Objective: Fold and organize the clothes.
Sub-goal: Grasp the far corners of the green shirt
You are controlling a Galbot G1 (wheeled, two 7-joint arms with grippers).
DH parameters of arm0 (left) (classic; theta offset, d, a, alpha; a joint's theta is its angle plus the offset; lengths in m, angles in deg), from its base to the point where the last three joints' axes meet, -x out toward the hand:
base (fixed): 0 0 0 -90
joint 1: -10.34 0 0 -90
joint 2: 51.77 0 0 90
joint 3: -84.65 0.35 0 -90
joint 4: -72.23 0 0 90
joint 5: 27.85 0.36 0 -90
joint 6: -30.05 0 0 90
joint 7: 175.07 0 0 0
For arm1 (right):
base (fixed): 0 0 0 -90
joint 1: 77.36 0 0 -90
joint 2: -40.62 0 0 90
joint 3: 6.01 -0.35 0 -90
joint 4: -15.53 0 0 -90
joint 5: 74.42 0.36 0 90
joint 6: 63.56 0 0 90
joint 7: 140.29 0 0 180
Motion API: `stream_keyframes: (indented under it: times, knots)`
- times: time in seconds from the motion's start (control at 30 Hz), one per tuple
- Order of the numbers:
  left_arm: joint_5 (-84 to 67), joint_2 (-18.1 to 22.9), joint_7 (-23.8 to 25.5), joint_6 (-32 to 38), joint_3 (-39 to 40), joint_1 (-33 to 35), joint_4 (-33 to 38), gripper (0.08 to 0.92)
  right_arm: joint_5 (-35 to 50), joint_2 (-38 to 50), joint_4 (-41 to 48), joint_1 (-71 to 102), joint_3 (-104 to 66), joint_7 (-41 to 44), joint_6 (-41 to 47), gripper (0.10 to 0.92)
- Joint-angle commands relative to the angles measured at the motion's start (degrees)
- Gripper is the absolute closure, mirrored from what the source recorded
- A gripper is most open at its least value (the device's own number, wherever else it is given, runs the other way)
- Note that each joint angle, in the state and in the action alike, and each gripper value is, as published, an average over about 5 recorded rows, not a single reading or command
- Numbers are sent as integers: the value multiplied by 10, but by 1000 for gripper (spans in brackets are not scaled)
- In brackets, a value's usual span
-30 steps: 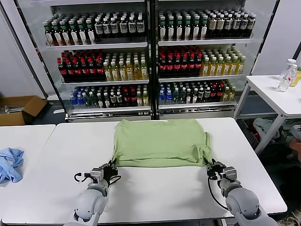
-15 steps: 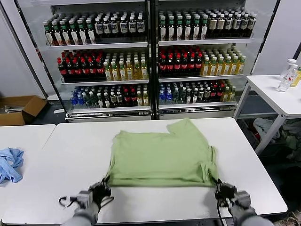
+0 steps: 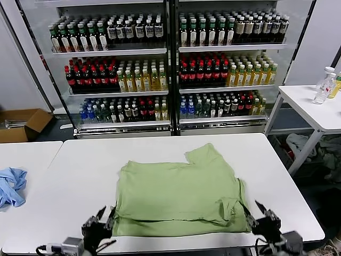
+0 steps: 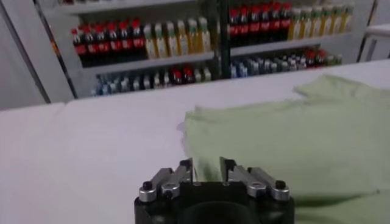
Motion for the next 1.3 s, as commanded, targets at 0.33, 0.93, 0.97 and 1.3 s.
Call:
stream_keyframes:
  times: [0.33, 0.93, 0.97, 1.3]
  knots:
    - [10, -27, -9, 0, 95, -427, -420, 285, 67, -67, 408, -500, 264, 9, 48, 203]
    - [-19, -39, 13, -6, 148, -475, -501, 193, 50, -134, 598, -583, 313, 38, 62, 284]
    - [-21, -39, 16, -6, 148, -473, -499, 210, 52, -134, 601, -582, 313, 40, 62, 310]
    - [-27, -43, 38, -6, 147, -448, -487, 494, 68, -121, 589, -571, 320, 69, 63, 604]
